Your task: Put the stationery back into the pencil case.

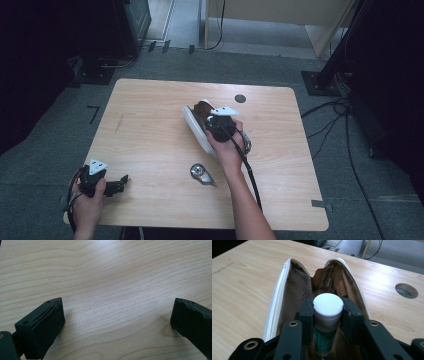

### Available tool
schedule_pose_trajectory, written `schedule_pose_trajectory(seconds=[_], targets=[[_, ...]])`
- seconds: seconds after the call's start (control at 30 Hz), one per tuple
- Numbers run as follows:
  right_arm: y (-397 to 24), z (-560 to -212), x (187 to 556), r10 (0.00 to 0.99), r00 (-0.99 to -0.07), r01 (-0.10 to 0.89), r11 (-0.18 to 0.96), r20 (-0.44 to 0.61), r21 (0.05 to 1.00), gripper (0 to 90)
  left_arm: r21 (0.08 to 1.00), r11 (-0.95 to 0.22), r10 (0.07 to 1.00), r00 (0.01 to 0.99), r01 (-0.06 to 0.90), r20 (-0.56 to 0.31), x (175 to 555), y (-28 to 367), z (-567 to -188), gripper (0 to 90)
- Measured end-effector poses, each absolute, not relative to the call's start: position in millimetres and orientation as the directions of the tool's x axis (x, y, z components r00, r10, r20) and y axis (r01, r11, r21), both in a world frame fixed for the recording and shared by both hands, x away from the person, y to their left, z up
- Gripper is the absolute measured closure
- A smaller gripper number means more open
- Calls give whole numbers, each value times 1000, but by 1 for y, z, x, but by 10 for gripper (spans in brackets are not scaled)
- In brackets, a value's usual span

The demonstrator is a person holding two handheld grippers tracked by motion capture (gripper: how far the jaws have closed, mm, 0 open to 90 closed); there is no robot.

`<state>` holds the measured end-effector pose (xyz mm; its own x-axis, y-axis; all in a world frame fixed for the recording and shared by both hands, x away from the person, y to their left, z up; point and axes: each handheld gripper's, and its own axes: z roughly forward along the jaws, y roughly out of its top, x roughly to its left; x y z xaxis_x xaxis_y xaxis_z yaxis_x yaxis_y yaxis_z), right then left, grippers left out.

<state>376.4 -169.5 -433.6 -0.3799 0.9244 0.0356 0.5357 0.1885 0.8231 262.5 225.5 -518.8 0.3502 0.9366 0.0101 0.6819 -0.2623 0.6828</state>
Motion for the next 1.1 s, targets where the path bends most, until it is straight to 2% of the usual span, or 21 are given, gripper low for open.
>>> schedule_pose_trajectory(seconds=[0.2,0.7,0.93,1.1], targets=[[-180,-431,362,915,-402,541,204,37,816,656,683,-261,937,349,682,9,263,225,-519,0],[-195,-428,358,878,-473,576,242,77,781,655,682,-262,937,349,683,11,263,225,-519,0],[-195,-433,362,848,-526,587,309,62,748,654,684,-259,938,347,682,9,264,224,-519,0],[-191,-438,366,844,-529,583,282,93,762,654,683,-262,937,349,682,10,264,224,-519,0]])
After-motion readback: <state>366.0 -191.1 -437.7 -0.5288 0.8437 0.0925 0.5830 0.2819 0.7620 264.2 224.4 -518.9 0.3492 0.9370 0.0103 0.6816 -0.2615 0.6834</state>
